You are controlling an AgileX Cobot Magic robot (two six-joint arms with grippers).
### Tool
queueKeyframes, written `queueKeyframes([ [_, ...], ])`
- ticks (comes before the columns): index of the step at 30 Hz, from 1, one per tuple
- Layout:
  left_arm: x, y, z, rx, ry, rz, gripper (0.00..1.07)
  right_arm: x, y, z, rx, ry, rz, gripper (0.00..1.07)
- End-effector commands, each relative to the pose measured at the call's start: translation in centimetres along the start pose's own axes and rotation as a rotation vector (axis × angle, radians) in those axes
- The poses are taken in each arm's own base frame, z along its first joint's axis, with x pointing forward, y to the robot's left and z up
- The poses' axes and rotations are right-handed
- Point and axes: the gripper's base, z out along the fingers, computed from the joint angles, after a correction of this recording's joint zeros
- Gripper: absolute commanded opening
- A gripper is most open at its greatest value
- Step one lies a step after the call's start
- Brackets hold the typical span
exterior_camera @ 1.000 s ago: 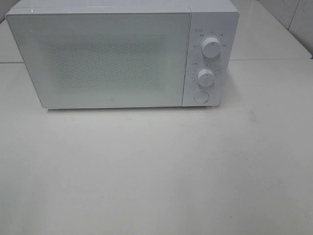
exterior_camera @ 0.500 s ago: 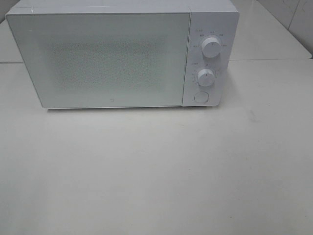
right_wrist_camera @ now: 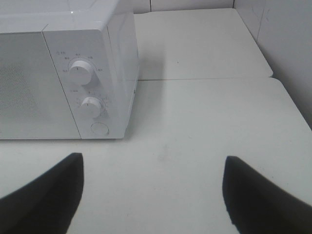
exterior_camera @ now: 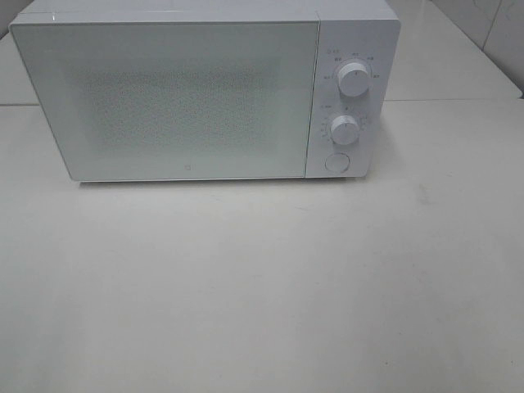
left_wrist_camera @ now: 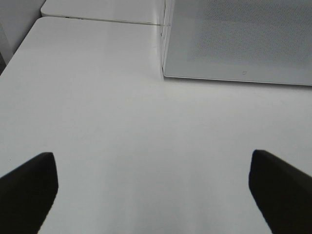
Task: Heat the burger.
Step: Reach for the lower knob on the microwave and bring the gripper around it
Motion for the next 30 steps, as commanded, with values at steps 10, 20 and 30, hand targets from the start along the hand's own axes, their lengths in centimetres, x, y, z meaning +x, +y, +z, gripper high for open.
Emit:
queueKeyframes([
  [10,0.1,0.0,-0.2,-0.001,-0.019,0.001,1.0,-1.1,0.2,4.3,-0.009,-0.036,-0.011,0.76],
  [20,0.1,0.0,-0.2,-0.001,-0.019,0.001,1.0,-1.5,0.4,8.8,-0.009,-0.004,-0.007,0.76],
  [30,0.1,0.0,-0.2,-0.001,-0.019,0.001,1.0,-1.8,0.5,12.3,-0.021,-0.054,-0.064,0.76],
])
